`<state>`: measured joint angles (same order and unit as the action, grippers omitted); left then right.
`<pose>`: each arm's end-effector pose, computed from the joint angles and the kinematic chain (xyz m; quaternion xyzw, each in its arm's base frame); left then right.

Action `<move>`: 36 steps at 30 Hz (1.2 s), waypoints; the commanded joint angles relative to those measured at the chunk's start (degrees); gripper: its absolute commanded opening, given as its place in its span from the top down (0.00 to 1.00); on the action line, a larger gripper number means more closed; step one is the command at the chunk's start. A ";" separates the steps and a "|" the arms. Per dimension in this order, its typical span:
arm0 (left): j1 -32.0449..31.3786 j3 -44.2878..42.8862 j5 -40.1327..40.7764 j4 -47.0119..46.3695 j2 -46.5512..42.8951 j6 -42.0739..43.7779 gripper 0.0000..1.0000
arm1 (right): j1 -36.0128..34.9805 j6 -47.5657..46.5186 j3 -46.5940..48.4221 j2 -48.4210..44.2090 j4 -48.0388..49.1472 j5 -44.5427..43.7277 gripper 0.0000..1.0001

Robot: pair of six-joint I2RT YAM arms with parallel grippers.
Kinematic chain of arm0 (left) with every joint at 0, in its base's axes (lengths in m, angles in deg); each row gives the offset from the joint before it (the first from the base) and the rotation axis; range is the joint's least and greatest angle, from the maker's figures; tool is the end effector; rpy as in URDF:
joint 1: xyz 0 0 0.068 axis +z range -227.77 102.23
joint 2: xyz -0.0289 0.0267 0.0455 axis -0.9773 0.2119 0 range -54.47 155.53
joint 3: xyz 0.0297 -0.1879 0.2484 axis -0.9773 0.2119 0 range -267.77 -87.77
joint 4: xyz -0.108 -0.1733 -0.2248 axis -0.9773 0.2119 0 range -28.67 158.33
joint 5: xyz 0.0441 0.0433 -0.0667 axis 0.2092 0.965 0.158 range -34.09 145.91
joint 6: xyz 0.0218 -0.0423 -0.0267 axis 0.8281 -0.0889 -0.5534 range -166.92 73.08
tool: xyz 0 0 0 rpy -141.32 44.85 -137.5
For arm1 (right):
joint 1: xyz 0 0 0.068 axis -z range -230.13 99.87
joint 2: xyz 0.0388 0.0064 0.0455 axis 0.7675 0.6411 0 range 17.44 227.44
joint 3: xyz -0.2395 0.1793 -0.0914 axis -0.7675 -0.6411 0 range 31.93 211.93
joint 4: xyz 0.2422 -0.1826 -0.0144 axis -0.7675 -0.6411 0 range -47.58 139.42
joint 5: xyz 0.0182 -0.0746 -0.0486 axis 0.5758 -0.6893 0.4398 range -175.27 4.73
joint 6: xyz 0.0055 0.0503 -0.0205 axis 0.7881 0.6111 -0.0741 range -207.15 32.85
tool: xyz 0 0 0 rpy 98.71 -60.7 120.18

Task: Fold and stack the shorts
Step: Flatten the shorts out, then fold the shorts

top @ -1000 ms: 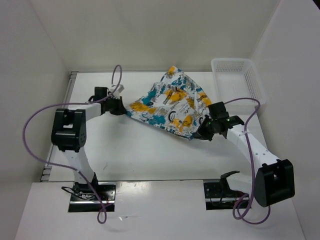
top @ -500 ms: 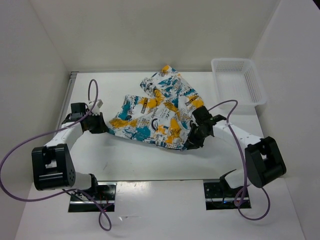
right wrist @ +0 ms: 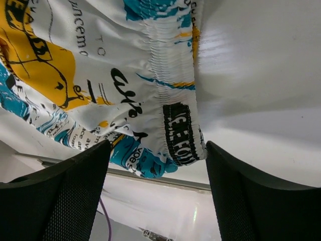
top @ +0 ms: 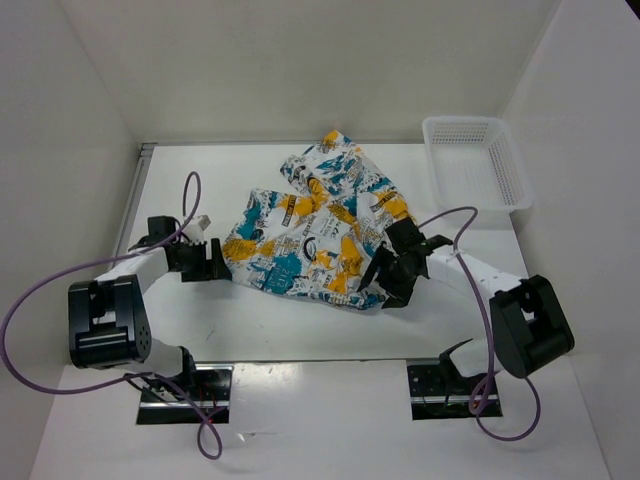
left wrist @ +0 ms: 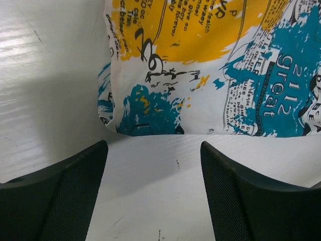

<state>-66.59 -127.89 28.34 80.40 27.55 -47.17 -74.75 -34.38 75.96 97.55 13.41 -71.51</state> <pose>0.2828 0.0386 0.1739 -0.0342 0.9415 -0.2064 0.2643 0.2424 0.1207 0.1879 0.2204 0.9558 0.1889 0.0466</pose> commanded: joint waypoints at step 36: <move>3.14 -46.96 -11.71 -8.52 -0.36 0.25 1.00 | 2.56 -10.31 45.85 -4.26 -9.42 -15.25 1.00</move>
<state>-64.73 -169.63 19.86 76.05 31.26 -47.35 -72.63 -39.62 114.73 93.31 10.13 -83.25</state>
